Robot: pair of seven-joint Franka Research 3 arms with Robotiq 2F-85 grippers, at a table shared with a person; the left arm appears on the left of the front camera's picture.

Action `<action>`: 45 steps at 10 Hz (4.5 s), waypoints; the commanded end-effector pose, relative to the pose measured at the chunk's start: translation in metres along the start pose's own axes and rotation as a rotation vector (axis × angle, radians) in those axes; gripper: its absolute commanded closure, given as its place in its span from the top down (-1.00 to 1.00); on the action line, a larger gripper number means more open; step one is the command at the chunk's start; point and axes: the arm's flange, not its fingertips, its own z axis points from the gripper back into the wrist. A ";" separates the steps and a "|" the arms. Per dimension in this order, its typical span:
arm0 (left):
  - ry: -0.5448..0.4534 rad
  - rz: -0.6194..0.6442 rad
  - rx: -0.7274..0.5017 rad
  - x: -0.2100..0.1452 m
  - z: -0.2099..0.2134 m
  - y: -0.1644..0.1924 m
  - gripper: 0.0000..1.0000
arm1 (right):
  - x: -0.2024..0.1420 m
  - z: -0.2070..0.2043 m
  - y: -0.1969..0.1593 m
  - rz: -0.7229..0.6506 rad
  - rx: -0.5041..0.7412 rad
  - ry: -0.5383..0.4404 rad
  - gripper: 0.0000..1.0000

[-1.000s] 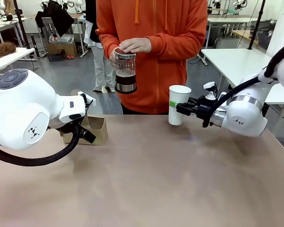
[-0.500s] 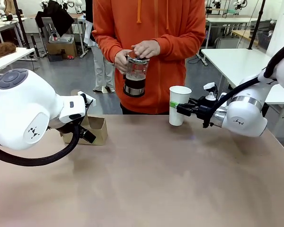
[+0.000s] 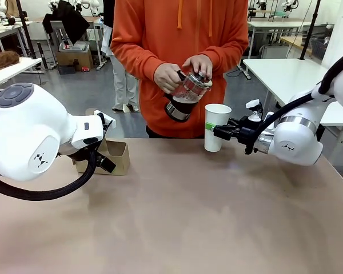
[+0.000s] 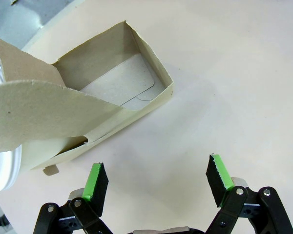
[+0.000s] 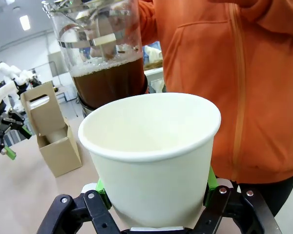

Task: Pour a drink into a cup and package it in a carrier.
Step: When a person places the Paper Cup Lid on the 600 ml Paper Cup , lift the 600 ml Paper Cup.

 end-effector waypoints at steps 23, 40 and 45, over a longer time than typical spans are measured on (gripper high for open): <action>-0.001 0.000 -0.001 0.000 0.000 0.000 1.00 | 0.001 -0.002 0.001 0.001 0.001 -0.003 0.60; -0.001 0.000 -0.001 0.000 0.000 0.000 1.00 | 0.001 -0.002 0.001 0.001 0.001 -0.003 0.60; -0.001 0.000 -0.001 0.000 0.000 0.000 1.00 | 0.001 -0.002 0.001 0.001 0.001 -0.003 0.60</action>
